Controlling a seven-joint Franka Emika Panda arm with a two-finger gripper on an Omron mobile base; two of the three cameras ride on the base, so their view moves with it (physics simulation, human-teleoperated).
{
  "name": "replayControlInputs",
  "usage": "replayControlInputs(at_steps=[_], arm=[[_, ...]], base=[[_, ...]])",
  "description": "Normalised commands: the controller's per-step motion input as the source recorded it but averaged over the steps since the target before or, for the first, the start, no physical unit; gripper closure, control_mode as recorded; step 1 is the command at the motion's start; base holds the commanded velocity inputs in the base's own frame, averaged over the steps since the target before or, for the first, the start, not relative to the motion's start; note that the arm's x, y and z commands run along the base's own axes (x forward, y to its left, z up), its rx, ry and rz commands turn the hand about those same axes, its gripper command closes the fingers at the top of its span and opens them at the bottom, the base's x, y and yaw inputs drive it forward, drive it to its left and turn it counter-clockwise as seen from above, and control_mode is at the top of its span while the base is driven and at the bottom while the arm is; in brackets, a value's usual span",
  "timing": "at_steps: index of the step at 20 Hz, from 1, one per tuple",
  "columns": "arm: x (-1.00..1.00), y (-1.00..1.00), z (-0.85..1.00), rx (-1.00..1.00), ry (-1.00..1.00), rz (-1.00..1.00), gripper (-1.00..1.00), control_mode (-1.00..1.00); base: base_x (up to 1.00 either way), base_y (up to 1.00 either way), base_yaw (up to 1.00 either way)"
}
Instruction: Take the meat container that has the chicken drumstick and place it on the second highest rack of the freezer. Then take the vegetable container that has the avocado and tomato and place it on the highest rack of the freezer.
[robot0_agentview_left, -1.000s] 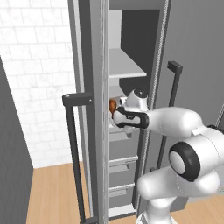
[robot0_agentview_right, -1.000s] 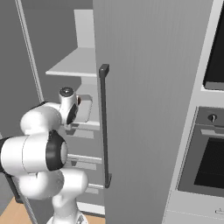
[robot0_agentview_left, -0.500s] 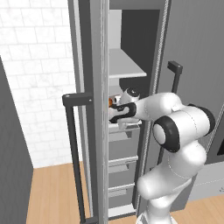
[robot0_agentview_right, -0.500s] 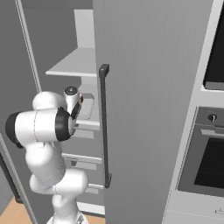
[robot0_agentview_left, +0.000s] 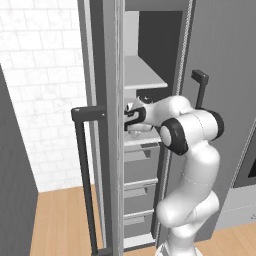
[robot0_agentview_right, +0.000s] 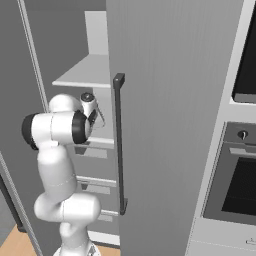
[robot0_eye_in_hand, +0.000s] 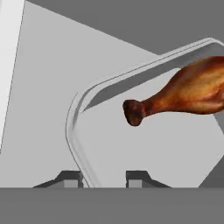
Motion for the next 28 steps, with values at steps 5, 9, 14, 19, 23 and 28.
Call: replayControlInputs(at_steps=[5,9,14,19,23,28], arm=[[0.20,0.10,-0.43,-0.06,-0.01,-0.04,-1.00,-1.00],[-0.67,0.07,0.11,-0.01,-0.20,-0.04,-1.00,-1.00],[-0.31,0.13,0.25,-0.02,-0.31,0.00,-1.00,-1.00],[-0.57,0.00,0.41,0.00,-0.16,0.00,-1.00,-1.00],[-0.54,0.00,1.00,0.00,-0.16,0.00,-1.00,-1.00],[-0.69,-0.06,0.94,0.00,-0.07,0.00,-1.00,-1.00]], base=[[0.00,0.00,0.00],[0.00,0.00,0.00],[0.00,0.00,0.00],[0.00,0.00,0.00],[0.00,0.00,0.00],[0.00,0.00,0.00]])
